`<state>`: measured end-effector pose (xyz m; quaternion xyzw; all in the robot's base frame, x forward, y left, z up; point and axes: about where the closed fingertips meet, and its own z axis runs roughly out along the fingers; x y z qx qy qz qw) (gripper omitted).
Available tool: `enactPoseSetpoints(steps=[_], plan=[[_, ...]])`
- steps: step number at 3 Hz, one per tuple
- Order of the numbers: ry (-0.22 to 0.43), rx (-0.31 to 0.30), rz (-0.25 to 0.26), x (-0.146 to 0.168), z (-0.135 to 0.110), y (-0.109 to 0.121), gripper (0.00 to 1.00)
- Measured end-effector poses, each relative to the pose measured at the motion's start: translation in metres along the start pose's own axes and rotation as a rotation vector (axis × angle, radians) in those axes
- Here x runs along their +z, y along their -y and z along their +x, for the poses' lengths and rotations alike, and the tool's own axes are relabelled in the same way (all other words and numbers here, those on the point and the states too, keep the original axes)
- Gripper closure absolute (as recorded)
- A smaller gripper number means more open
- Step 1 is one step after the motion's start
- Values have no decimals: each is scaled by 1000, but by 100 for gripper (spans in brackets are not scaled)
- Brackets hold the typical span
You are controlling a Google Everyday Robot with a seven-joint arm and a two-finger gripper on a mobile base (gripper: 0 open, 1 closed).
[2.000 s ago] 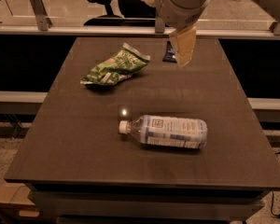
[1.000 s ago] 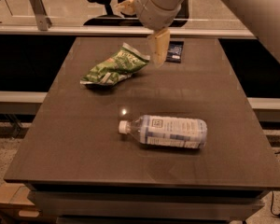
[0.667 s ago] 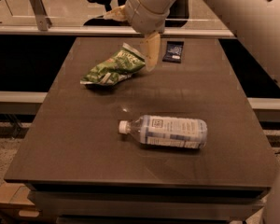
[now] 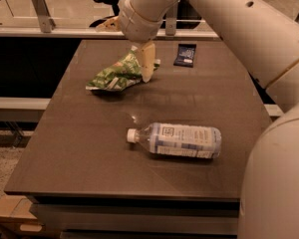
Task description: Pick green jalapeno chip bag
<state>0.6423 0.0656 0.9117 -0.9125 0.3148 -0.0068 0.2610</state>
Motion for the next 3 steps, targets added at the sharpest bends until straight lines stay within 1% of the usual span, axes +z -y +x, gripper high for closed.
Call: enactPoseSetpoints(steps=[1, 2, 3], plan=[[77, -1, -17, 24, -15, 1, 0], [64, 11, -58, 43, -29, -4, 0], [-36, 33, -125, 58, -26, -16, 0]])
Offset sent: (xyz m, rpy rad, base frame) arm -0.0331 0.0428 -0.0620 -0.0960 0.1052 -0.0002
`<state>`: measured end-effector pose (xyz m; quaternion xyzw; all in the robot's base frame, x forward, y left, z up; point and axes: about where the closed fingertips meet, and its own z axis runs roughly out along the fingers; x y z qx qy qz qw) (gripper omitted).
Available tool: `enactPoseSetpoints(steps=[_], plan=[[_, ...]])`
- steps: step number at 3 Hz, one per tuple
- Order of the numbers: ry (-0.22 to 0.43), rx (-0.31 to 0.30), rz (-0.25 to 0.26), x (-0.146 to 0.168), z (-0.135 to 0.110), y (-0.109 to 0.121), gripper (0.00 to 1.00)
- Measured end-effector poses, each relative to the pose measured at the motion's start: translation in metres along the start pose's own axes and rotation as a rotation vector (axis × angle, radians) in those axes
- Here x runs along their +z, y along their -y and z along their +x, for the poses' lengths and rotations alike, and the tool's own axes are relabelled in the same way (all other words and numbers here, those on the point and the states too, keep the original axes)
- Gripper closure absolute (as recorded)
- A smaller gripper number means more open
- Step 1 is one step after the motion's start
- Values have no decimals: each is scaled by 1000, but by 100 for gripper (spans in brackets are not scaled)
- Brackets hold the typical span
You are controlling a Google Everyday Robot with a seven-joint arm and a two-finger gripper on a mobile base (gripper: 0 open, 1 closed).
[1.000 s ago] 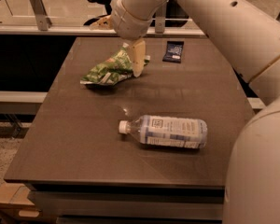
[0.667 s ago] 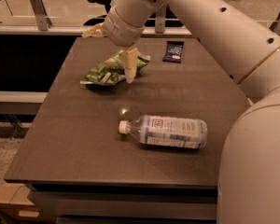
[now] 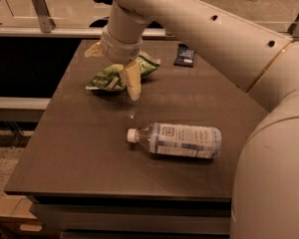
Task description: Pick green jalapeno chip bag
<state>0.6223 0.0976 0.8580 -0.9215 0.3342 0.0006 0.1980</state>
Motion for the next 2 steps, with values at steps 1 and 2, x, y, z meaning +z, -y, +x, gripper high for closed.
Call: enactPoseSetpoints(steps=[1, 2], plan=[[-146, 20, -55, 8, 19, -5, 0], [-269, 29, -82, 8, 48, -3, 0]])
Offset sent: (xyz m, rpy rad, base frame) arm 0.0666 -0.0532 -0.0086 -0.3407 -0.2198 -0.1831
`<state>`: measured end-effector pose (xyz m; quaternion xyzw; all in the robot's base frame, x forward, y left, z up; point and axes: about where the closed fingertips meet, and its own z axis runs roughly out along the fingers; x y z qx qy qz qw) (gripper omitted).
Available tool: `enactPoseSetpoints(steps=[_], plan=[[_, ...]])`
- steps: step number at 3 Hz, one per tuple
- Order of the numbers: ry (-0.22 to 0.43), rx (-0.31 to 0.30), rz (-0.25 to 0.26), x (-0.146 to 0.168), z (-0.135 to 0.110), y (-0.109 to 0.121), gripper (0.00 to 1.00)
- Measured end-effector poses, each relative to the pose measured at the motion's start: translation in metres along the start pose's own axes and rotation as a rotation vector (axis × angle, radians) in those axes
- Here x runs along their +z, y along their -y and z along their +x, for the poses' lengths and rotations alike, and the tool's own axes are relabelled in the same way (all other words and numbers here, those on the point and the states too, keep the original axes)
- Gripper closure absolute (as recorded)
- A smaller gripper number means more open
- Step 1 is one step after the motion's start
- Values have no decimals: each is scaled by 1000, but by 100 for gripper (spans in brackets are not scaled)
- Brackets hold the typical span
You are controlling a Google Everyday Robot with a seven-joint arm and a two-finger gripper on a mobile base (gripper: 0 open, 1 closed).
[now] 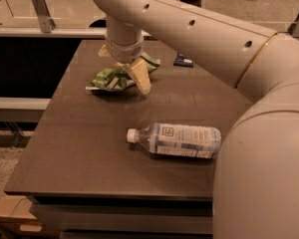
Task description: Pick green jalapeno chip bag
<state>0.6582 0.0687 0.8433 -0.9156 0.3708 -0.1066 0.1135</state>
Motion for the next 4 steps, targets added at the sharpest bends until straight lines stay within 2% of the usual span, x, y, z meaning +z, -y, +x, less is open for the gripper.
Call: enactPoseSetpoints(steps=[1, 2, 3, 4], plan=[[-78, -3, -9, 3, 21, 6, 0], [-98, -7, 0, 3, 38, 13, 17], [-47, -18, 24, 0, 34, 21, 41], [17, -24, 47, -8, 21, 23, 64]])
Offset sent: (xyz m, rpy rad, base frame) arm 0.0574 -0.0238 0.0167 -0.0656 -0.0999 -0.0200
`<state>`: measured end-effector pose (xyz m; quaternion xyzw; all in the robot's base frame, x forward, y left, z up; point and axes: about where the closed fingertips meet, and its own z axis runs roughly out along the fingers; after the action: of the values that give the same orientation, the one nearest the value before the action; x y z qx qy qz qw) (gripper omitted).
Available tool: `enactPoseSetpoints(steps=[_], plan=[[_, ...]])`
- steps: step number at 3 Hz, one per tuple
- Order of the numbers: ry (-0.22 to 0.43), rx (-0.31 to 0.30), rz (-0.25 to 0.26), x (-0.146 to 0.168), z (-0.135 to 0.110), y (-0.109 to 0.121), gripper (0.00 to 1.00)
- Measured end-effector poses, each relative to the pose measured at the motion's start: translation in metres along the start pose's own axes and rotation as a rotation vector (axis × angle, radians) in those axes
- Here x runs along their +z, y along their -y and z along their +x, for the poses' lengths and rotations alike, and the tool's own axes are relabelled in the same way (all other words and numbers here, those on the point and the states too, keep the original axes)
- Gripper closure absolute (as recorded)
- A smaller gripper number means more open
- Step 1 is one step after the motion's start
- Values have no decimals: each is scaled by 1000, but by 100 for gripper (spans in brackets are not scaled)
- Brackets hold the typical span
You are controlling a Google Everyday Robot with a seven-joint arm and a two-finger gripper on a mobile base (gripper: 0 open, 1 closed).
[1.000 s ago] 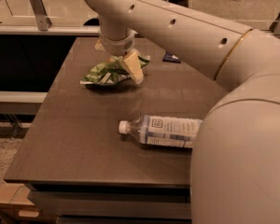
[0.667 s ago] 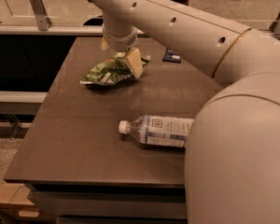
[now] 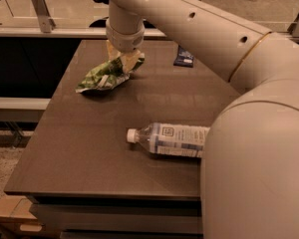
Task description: Pick green jalapeno chip bag
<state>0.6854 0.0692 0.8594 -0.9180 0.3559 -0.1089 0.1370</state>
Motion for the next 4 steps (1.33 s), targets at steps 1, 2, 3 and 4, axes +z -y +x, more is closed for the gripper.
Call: enactPoseSetpoints(steps=[1, 2, 3, 4], plan=[[39, -5, 26, -10, -13, 2, 87], [58, -1, 44, -17, -19, 2, 100], [79, 29, 71, -27, -17, 0, 100], [105, 88, 103, -37, -7, -3, 100]])
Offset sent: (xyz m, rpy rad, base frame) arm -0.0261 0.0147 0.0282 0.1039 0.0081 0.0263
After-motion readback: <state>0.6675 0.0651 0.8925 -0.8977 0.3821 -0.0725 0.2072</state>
